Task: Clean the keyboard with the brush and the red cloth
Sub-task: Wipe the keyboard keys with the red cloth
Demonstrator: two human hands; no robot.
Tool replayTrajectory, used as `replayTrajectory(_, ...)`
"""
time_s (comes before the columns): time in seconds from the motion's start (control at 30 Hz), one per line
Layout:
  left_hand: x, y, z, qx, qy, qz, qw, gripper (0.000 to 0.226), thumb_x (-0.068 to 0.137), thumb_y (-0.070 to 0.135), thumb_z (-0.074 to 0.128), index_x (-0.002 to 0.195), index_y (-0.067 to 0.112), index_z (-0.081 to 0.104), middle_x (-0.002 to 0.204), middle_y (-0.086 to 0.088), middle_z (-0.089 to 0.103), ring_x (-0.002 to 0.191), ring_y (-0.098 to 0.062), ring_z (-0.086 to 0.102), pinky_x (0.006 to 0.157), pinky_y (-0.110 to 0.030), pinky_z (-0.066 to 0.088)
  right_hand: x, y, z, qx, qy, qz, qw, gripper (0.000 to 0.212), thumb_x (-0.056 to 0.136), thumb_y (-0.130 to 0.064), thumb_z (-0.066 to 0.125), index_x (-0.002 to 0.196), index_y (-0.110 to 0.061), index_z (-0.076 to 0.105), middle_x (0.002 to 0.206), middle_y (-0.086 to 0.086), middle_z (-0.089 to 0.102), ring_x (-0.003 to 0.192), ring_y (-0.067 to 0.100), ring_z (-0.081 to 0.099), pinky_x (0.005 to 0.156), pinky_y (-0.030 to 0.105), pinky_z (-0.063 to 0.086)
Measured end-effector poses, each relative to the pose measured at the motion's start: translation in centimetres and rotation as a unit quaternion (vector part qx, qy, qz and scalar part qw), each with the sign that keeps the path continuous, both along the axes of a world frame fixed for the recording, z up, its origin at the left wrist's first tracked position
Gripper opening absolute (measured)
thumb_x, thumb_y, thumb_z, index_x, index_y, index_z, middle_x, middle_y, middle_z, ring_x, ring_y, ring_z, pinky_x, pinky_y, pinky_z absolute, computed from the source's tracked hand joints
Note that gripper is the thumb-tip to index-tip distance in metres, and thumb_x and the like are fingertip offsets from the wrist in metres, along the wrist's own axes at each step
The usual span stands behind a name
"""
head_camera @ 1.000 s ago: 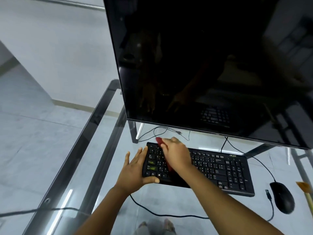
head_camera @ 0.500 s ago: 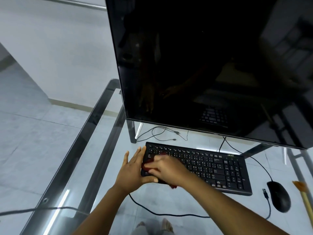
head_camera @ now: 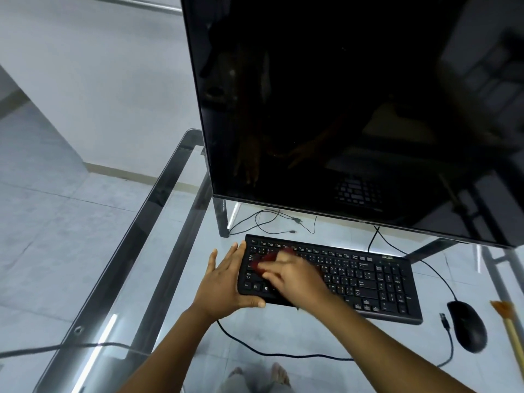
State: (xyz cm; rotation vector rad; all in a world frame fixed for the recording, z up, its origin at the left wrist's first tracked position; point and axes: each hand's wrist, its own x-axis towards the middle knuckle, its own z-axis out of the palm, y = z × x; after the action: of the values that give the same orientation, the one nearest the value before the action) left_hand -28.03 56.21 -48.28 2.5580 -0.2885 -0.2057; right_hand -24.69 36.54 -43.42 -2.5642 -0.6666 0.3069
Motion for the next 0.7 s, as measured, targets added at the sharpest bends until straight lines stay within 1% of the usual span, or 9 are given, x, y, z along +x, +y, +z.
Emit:
replayTrajectory(0.07,0.0,0.4,0.1,0.001,-0.001,0.001,1.000,0.135,0.053,0.093,0.055,0.152,0.023,-0.003,0.159,0.007,0.016,0.146,-0.004,-0.004,0.115,-0.037,-0.018,-1.6,0.9,0.2,-0.003,0.050,0.086,0.995,0.031,0.094,-0.035,0.057,0.124,-0.034,0.063,0.102,-0.003,0.059,0.093,0.015,0.059,0.078,0.029,0.050)
replayTrajectory(0.1,0.1,0.3,0.1,0.002,0.000,-0.002,1.000,0.135,0.053,0.092,0.055,0.152,0.023,-0.004,0.160,0.006,0.015,0.146,-0.004,-0.004,0.115,-0.036,-0.019,-1.2,0.2,0.5,-0.017,0.053,0.091,0.994,0.030,0.093,-0.036,0.057,0.123,-0.035,0.063,0.102,-0.004,0.059,0.093,0.013,0.057,0.079,0.028,0.049)
replayTrajectory(0.23,0.2,-0.5,0.1,0.003,0.007,-0.016,1.000,0.137,0.052,0.092,0.058,0.152,0.022,-0.005,0.160,0.007,0.012,0.146,-0.003,-0.007,0.113,-0.034,-0.022,0.6,-4.2,0.8,-0.045,0.027,0.017,0.998,0.029,0.093,-0.038,0.058,0.121,-0.037,0.064,0.092,-0.008,0.056,0.085,0.009,0.053,0.072,0.024,0.043)
replayTrajectory(0.33,-0.1,0.0,-0.1,0.010,0.002,-0.006,1.000,0.138,0.051,0.094,0.055,0.153,0.020,-0.003,0.160,0.008,0.013,0.146,-0.003,-0.007,0.115,-0.037,-0.020,-1.1,-1.2,0.5,-0.009,0.023,0.037,0.999,0.029,0.093,-0.037,0.058,0.121,-0.035,0.065,0.096,-0.006,0.059,0.084,0.012,0.057,0.072,0.026,0.047)
replayTrajectory(0.4,-0.1,0.5,-0.2,0.006,-0.008,0.001,1.000,0.134,0.055,0.092,0.054,0.153,0.019,-0.002,0.159,0.008,0.014,0.146,-0.002,-0.005,0.118,-0.042,-0.014,-2.3,2.0,-0.2,0.011,0.013,0.053,0.998,0.028,0.093,-0.034,0.058,0.119,-0.032,0.066,0.094,-0.002,0.060,0.082,0.017,0.062,0.070,0.030,0.053)
replayTrajectory(0.47,0.0,0.5,-0.2,0.000,-0.010,-0.001,1.000,0.131,0.056,0.090,0.053,0.152,0.020,-0.003,0.158,0.009,0.014,0.145,-0.001,-0.004,0.119,-0.046,-0.009,-2.5,3.0,-0.3,0.012,0.000,0.058,0.998,0.027,0.093,-0.031,0.058,0.119,-0.031,0.066,0.093,-0.001,0.058,0.081,0.019,0.063,0.067,0.029,0.053)
replayTrajectory(0.6,0.1,-0.1,0.0,0.004,0.007,-0.007,1.000,0.141,0.048,0.095,0.055,0.153,0.021,-0.003,0.159,0.010,0.012,0.146,-0.002,-0.006,0.116,-0.038,-0.018,-1.9,-2.1,0.8,-0.043,0.041,0.079,0.995,0.029,0.094,-0.032,0.058,0.123,-0.035,0.063,0.085,-0.017,0.041,0.082,0.003,0.046,0.067,0.020,0.035)
replayTrajectory(0.63,0.2,-0.2,0.0,0.006,0.008,-0.008,1.000,0.141,0.047,0.095,0.055,0.153,0.021,-0.003,0.159,0.010,0.012,0.146,-0.002,-0.006,0.116,-0.038,-0.019,-1.9,-3.6,0.9,-0.058,0.052,0.085,0.993,0.029,0.094,-0.033,0.058,0.122,-0.036,0.064,0.085,-0.017,0.040,0.082,0.003,0.045,0.067,0.020,0.035)
replayTrajectory(0.7,0.1,-0.3,0.1,0.010,0.009,-0.010,1.000,0.141,0.048,0.095,0.055,0.153,0.021,-0.004,0.159,0.010,0.011,0.146,-0.003,-0.005,0.116,-0.038,-0.018,-1.9,-4.8,0.9,-0.062,0.055,0.081,0.993,0.027,0.093,-0.035,0.059,0.119,-0.038,0.065,0.088,-0.013,0.044,0.081,0.006,0.050,0.068,0.023,0.042)
